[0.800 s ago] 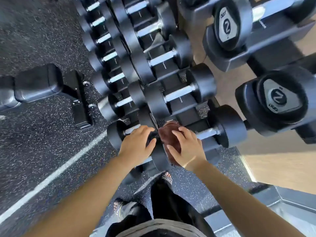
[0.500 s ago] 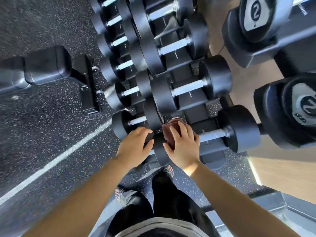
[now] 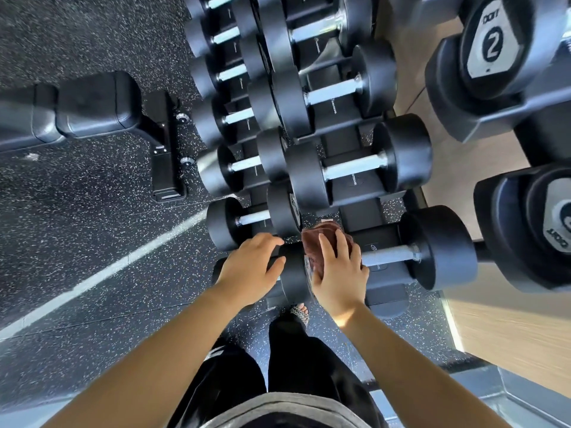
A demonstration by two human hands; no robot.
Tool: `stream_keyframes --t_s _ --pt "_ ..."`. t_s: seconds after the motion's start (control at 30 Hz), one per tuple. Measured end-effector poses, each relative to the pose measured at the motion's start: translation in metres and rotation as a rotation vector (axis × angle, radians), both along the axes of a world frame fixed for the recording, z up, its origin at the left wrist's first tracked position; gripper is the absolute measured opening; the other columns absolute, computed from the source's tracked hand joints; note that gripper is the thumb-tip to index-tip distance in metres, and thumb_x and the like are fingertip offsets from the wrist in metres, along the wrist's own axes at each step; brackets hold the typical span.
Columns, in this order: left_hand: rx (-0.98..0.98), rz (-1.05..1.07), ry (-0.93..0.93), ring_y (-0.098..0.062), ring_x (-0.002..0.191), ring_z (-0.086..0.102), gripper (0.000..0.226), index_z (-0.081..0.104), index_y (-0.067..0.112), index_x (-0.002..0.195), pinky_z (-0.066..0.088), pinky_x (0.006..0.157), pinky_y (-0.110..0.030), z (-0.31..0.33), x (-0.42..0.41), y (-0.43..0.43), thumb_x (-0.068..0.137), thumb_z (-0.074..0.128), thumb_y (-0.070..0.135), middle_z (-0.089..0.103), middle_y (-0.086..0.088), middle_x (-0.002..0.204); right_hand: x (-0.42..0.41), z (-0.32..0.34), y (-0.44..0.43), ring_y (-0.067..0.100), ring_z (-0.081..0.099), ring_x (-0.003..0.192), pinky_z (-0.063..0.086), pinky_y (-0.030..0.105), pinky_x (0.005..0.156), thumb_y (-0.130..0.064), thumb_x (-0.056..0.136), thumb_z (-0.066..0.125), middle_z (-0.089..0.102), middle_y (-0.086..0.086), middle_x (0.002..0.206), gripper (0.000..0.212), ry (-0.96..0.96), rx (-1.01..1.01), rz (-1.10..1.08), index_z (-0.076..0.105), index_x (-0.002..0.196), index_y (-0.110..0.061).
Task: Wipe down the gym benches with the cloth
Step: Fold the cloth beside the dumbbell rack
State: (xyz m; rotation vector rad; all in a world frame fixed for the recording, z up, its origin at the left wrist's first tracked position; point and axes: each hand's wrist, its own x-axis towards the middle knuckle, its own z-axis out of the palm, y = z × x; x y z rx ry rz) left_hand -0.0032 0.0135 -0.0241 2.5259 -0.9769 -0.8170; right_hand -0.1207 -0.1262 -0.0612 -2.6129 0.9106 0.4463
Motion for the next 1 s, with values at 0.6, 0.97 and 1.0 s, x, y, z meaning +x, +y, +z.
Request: stream_keyframes --t_s 0.6,0.97,1.0 --pt "-0.117 0.092 -0.038 -0.015 0.121 0.046 0.040 0.041 0.026 0.131 0.044 0.095 -0.036 0.036 0.098 0.251 0.095 0.039 0.042 0.045 0.006 0.136 0.119 0.051 0.218 0.019 0.049 0.121 0.037 0.032 0.106 -0.024 0.082 0.064 0.047 -0.002 0.137 0.055 -0.273 0.416 -0.008 0.047 0.134 -0.025" --pt "0.018 0.405 -0.097 -0.017 0.096 0.053 0.039 0.042 0.026 0.131 0.047 0.088 -0.037 0.059 0.177 0.457 0.095 0.039 0.039 0.049 0.002 0.129 0.272 0.058 0.398 0.009 0.053 0.111 0.036 0.020 0.091 -0.035 0.079 0.070 0.058 -0.009 0.120 0.047 -0.274 0.665 0.178 0.053 0.123 -0.035" --pt "0.020 0.437 -0.100 -0.018 0.094 0.053 0.038 0.043 0.026 0.131 0.047 0.087 -0.037 0.060 0.181 0.467 0.095 0.039 0.039 0.049 0.002 0.128 0.282 0.060 0.407 0.009 0.053 0.111 0.037 0.021 0.092 -0.036 0.079 0.070 0.058 -0.010 0.120 0.047 -0.278 0.669 0.205 0.053 0.123 -0.034"
